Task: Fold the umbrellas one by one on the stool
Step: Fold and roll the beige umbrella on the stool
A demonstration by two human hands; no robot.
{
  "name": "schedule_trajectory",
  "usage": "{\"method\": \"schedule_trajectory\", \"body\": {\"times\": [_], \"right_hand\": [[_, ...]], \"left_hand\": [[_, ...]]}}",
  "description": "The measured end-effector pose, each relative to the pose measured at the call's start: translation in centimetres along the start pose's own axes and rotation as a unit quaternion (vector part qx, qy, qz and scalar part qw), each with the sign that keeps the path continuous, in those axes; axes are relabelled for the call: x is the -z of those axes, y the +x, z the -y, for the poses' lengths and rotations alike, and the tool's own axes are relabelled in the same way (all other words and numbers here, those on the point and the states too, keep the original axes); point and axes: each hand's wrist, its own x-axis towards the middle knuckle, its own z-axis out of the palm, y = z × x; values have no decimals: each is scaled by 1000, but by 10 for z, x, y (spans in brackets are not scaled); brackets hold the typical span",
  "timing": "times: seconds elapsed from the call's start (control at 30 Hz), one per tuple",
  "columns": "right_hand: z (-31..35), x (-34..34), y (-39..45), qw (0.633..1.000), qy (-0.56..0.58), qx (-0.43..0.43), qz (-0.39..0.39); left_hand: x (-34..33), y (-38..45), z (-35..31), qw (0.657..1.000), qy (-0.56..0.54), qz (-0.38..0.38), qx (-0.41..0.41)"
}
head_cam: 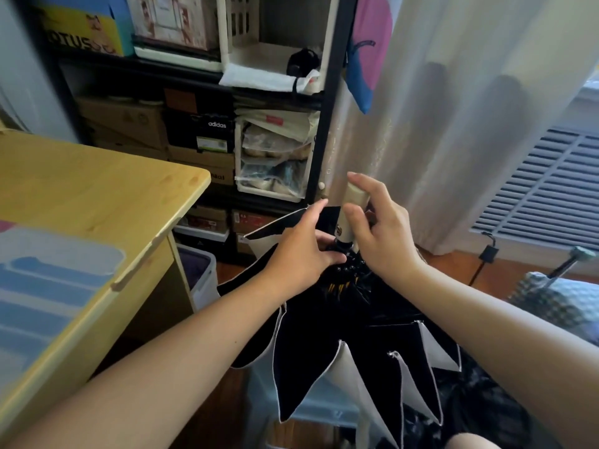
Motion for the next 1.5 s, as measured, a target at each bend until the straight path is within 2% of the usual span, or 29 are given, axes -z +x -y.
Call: {"method": "schedule_trajectory", "body": {"times": [0.47,0.67,0.77,0.83,0.9,0.93,1.0,1.07,1.13,1.2,1.3,1.33,1.4,1.5], "right_hand": [[6,5,-10,999,-6,12,47],[32,43,-8,987,-80,-21,141],[59,71,1,943,-227,-36,239],[74,86,6,895,-312,-83,308],[79,95,13,855,-368,-141,338],[80,98,15,847,-372,-171,340],[73,103,13,854,-333,-223,331],[61,110,7,862,-316,-235,318],[47,119,-2,879,-272,-272,283],[37,132,-8,880,-220,-326,265],[24,150,-17,868,-137,-409,245],[20,154,-21,865,-110,-434,228],[10,159,-28,860,-83,-465,192],[-1,161,-41,862,-30,-485,147]], "left_hand": [[2,-7,-2,999,38,-1,-8],[-4,-17,-14,997,74,11,-16],[-13,-27,-20,995,88,21,-31],[-23,-36,-28,993,110,22,-45],[-32,-41,-37,990,124,32,-53],[-37,-43,-42,989,129,41,-53],[-47,-50,-54,988,126,70,-51],[-49,-63,-67,992,70,83,-64],[-31,-81,-73,995,-8,27,-100],[-4,-97,-64,989,-50,-74,-115],[26,-109,-32,980,-31,-194,-13],[30,-112,-23,980,-9,-196,30],[27,-114,-6,984,8,-144,100],[15,-117,10,985,-33,-60,156]]}}
